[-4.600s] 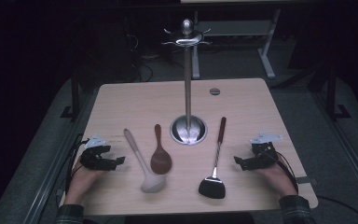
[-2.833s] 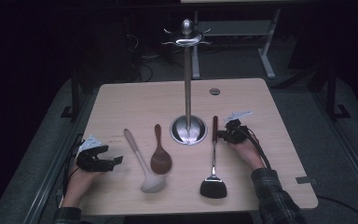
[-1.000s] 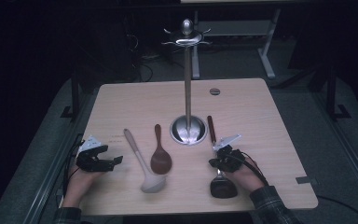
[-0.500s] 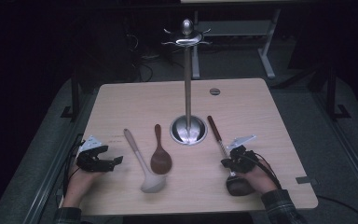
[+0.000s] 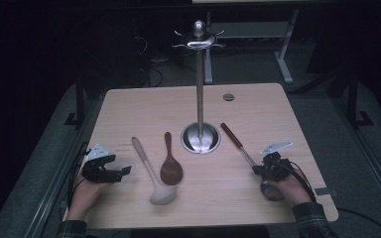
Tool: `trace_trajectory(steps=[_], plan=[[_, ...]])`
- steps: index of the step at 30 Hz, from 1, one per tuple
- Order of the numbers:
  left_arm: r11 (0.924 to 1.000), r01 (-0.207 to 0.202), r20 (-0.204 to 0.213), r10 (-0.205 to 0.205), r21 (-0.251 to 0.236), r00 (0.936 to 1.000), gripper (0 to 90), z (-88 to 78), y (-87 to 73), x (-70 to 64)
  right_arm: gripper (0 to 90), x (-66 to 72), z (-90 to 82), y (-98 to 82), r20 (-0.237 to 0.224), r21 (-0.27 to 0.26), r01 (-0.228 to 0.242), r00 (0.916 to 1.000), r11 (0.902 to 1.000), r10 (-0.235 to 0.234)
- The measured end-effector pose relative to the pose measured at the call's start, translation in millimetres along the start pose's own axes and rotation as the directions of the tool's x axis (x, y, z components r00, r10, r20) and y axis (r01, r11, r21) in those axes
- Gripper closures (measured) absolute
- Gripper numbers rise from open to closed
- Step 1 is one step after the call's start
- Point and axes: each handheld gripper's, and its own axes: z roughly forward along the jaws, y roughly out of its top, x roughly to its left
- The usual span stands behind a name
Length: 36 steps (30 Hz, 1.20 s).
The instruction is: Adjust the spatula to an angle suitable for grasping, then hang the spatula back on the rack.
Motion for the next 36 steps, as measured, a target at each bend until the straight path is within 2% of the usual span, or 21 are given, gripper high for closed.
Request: trace_trajectory(steps=[4, 10, 18, 20, 27, 28, 31, 36], plan=[[1.0000, -0.005, 0.001, 0.005, 0.009, 1.0000, 15.9, 0.1, 0.0, -0.1, 90.0, -9.7, -2.4, -1.2, 0.025, 0.011, -0.022, 0.9995, 0.9997, 0.021], [1.0000, 0.006, 0.003, -0.006, -0.004, 1.0000, 15.9, 0.8, 0.2, -0.4, 90.0, -20.7, -3.9, -2.7, 0.045, 0.015, -0.037, 0.9983, 0.9992, 0.036], [1.0000, 0.004, 0.007, -0.004, 0.003, 1.0000, 15.9, 1.1, 0.5, -1.3, 90.0, -34.6, -9.1, -5.6, 0.083, -0.004, -0.063, 0.9945, 0.9980, 0.063], [0.9999, 0.005, 0.009, -0.005, 0.009, 0.9999, 15.9, 0.9, 0.4, -1.3, 90.0, -35.6, -9.5, -5.0, 0.080, -0.012, -0.076, 0.9938, 0.9970, 0.077], [0.9999, 0.008, 0.008, -0.008, 0.007, 0.9999, 15.9, 0.9, 0.2, -1.8, 89.6, -36.5, -14.6, -0.3, 0.055, -0.043, -0.078, 0.9953, 0.9960, 0.080], [1.0000, 0.006, 0.008, -0.007, 0.006, 0.9999, 15.9, 1.0, 0.0, -1.9, 83.0, -36.7, -17.1, 3.1, 0.048, -0.059, -0.073, 0.9959, 0.9956, 0.076], [0.9998, -0.001, 0.006, 0.001, 0.018, 1.0000, 15.9, -0.1, -0.1, -1.1, 78.6, -36.3, -21.1, 9.3, 0.041, -0.066, -0.066, 0.9968, 0.9956, 0.069], [0.9998, 0.000, 0.008, 0.000, 0.019, 1.0000, 15.9, 0.6, -0.3, -0.4, 70.8, -41.0, -21.5, 22.4, 0.024, -0.044, -0.068, 0.9974, 0.9968, 0.069]])
